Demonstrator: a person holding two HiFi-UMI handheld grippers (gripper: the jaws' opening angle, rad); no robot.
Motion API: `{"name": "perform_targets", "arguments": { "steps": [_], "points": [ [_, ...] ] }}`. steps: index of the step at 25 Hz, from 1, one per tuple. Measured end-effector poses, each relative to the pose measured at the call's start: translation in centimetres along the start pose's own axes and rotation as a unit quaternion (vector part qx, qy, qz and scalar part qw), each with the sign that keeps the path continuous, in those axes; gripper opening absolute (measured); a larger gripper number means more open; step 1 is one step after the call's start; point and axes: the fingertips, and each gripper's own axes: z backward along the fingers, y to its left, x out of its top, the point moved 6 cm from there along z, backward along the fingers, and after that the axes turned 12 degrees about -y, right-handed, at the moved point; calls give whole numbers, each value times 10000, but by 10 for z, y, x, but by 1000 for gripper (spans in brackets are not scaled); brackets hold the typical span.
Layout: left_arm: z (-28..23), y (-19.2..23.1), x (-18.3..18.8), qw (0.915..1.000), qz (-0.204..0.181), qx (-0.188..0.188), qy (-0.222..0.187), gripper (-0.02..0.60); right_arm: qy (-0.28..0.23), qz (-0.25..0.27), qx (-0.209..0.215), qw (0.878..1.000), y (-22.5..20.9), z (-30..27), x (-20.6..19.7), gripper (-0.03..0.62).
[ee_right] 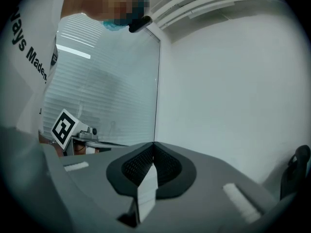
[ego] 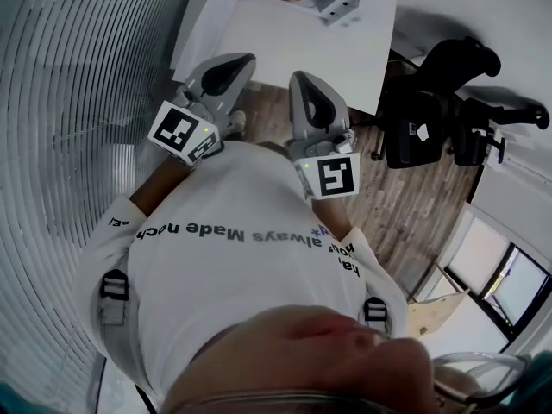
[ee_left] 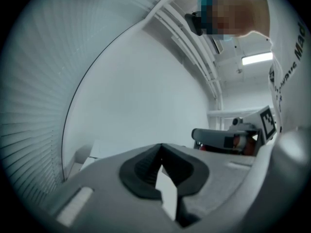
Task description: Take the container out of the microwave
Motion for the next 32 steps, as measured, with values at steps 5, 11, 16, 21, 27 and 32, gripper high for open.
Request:
{"name": "perform_targets", "arguments": {
  "steps": [5, 11, 16, 21, 27, 32],
  "points": [
    [-3, 17, -2, 10000, 44, -20, 55, 3, 180, 64, 90, 9998, -1, -13, -9, 0],
    [-10, 33, -4, 9999, 91, -20, 51, 3, 196, 45, 1, 9998, -8, -27, -13, 0],
    [-23, 43, -4, 9999, 112, 29, 84, 3, 280, 96, 143, 9995, -20, -39, -17, 0],
    [-53, 52, -14, 9999, 98, 40, 112, 3, 161, -25, 2, 9999, -52, -50, -20, 0],
    [-103, 59, -14, 9999, 60, -32, 158, 3, 87, -94, -105, 9999, -99, -65, -17, 0],
    [-154, 60, -22, 9998, 33, -26, 184, 3, 35, -141, -126, 9998, -150, -73, -18, 0]
  ]
}}
